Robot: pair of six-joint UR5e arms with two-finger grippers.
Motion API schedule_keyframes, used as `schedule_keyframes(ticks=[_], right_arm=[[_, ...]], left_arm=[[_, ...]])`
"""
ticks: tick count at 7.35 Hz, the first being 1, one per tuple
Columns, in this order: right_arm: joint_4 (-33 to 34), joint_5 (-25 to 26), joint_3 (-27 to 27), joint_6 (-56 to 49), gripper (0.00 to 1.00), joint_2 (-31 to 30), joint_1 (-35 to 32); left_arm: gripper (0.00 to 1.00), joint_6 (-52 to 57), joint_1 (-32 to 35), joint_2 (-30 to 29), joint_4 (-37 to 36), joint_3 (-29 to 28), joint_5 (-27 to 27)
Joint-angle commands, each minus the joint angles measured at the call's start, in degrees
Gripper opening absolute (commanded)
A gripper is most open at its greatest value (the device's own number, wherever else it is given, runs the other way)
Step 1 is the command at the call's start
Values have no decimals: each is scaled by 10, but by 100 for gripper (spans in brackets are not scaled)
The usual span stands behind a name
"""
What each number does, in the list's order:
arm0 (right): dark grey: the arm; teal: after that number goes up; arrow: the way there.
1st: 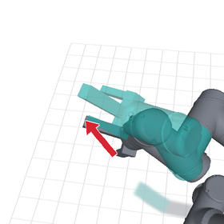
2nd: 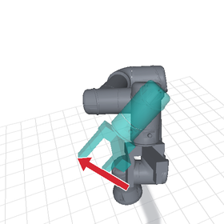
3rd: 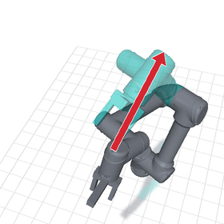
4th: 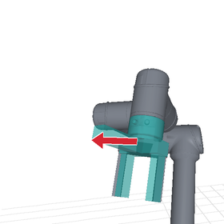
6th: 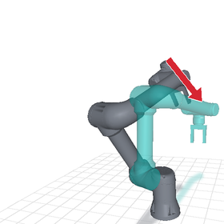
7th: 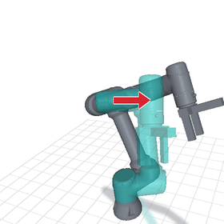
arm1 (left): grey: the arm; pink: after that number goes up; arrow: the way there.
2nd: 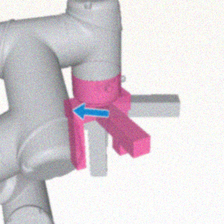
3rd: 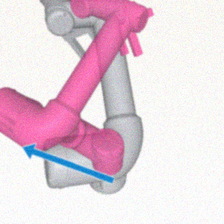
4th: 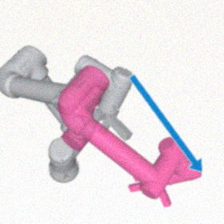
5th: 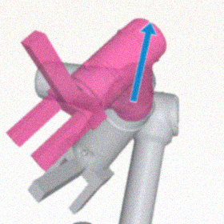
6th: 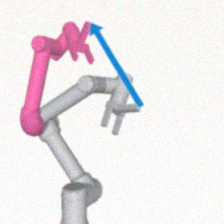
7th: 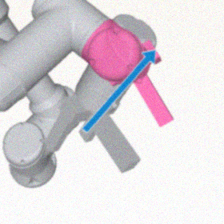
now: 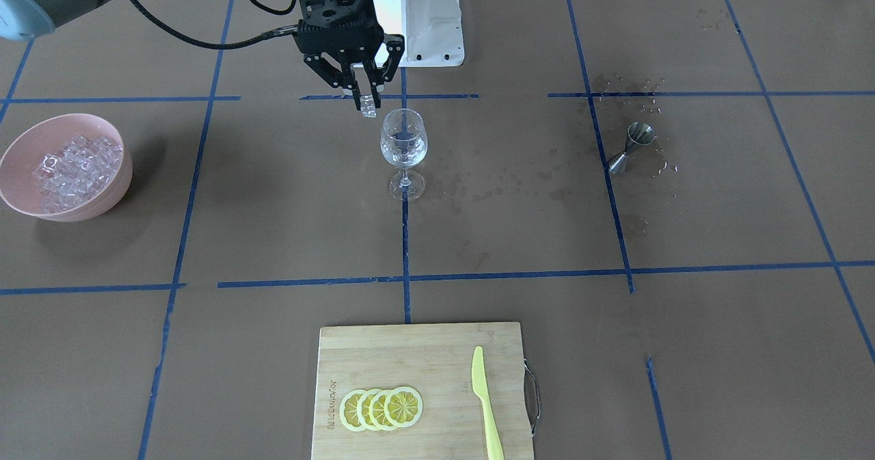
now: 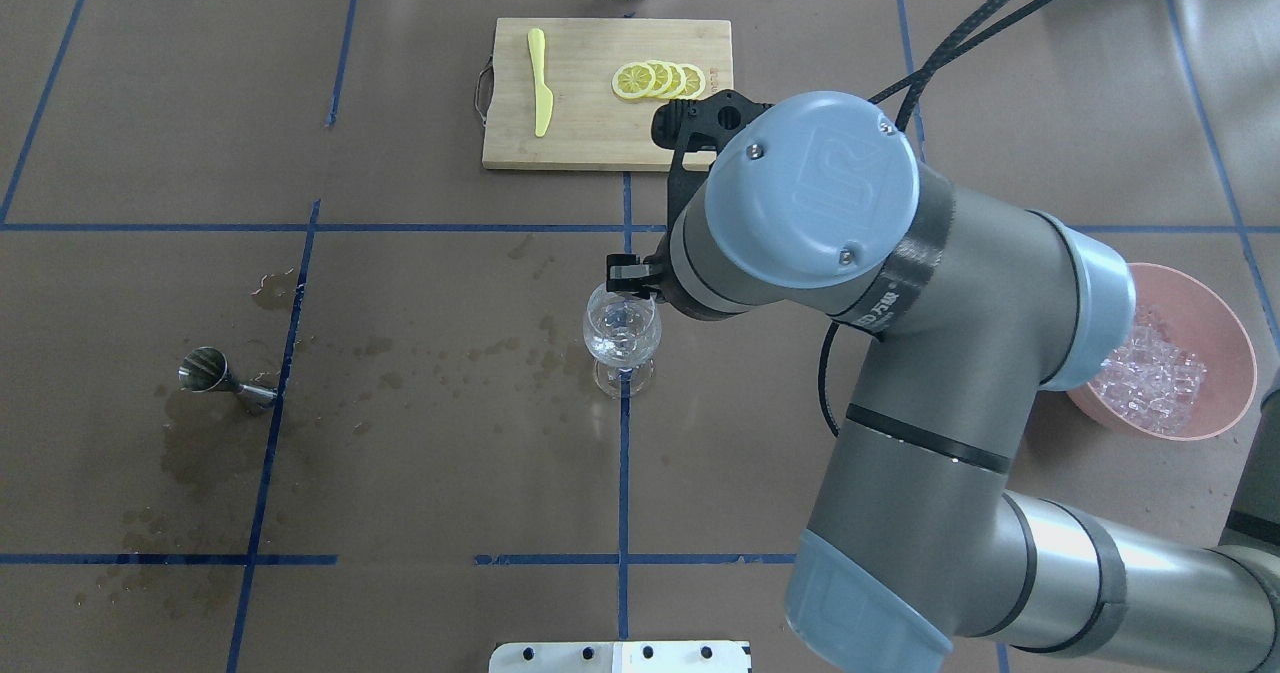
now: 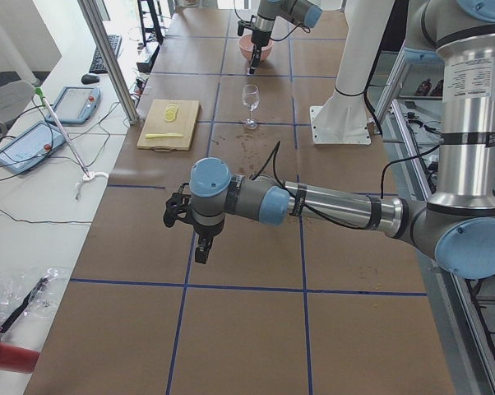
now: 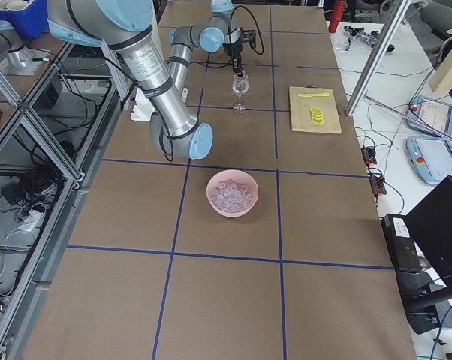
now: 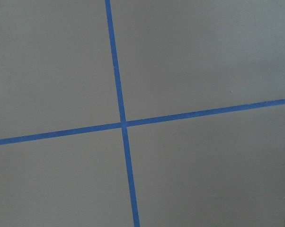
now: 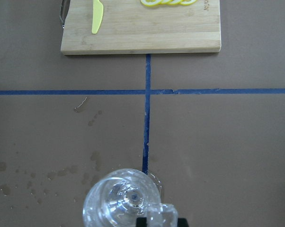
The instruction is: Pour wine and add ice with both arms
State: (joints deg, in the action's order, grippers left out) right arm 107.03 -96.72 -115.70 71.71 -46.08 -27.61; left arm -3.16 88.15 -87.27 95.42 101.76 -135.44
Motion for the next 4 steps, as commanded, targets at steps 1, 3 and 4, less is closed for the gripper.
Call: schedule_keyframes(ticks=[1, 3, 4], right_arm=[[0, 24, 55, 17, 0, 47, 19], [1, 29, 65, 17, 9, 47, 24], [6, 30, 65, 17, 19, 47, 25]], left_arm=[[100, 0, 0, 0, 0, -1, 0], [100, 0, 0, 0, 0, -2, 0], [100, 0, 0, 0, 1, -2, 0]])
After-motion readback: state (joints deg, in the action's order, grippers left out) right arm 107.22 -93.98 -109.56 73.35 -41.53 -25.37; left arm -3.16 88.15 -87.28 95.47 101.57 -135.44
